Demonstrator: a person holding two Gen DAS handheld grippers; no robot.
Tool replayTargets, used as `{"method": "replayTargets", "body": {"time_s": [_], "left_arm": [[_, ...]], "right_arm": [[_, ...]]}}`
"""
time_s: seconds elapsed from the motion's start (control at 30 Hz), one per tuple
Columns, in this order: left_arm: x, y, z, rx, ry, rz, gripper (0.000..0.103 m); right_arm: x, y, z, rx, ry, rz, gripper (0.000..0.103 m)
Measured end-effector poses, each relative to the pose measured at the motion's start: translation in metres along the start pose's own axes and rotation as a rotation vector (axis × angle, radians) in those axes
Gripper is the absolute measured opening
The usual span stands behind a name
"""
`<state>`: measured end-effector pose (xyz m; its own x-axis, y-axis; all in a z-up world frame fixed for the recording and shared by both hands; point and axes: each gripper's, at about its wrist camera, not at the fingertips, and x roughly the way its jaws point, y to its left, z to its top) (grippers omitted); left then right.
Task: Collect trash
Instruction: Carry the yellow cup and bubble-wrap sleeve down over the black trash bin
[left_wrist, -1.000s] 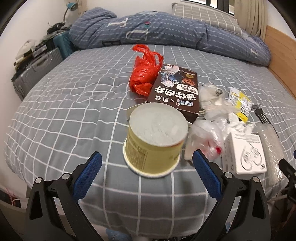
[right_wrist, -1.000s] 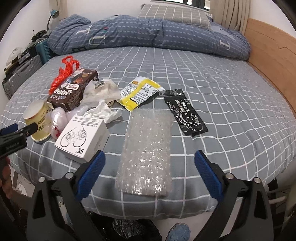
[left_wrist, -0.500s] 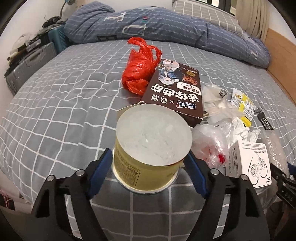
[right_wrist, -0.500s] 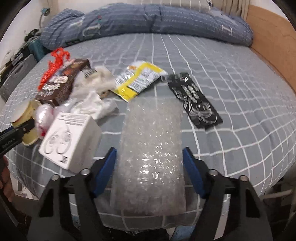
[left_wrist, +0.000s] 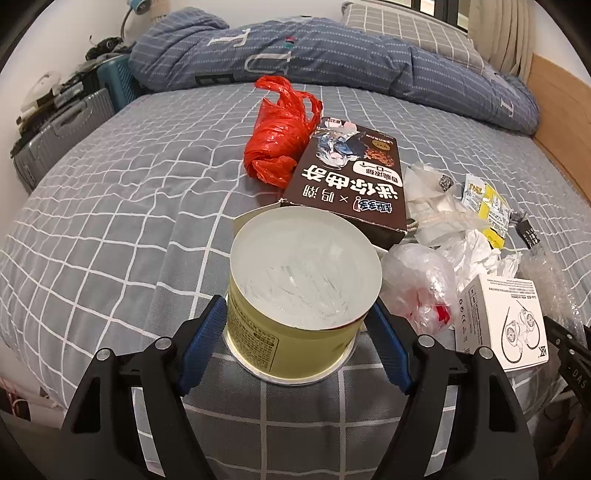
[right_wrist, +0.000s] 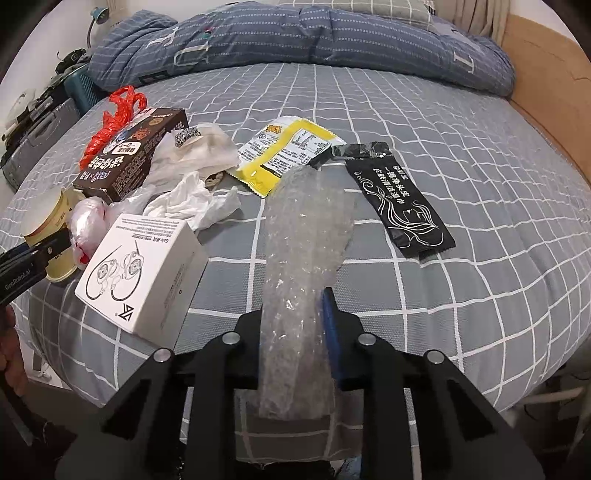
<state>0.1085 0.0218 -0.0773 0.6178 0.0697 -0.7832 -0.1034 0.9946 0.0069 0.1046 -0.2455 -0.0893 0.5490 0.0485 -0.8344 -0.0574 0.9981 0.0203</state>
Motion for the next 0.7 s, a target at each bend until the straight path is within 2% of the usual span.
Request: {"method": "replayTargets", "body": {"time_s": [0.2,0.43,0.7], "left_arm": [[-0.012,0.004,-0.001,-0.043,0.006,-0.02,0.074],[-0.038,0.009,-0.007,-0.063,-0.032,-0.012,0.074],[-0.047,0.011,-0.015,-0.047,-0.035,0.026,0.074]], "right_arm": [[-0.006,0.0,0.001,0.005,-0.031,0.003,0.021],[-0.019,-0.004,-0.001,0.015,-0.046,0.026,0.02],[-0.042,-0.003,-0.006,0.005,-0.076,0.027,0.02]]}}
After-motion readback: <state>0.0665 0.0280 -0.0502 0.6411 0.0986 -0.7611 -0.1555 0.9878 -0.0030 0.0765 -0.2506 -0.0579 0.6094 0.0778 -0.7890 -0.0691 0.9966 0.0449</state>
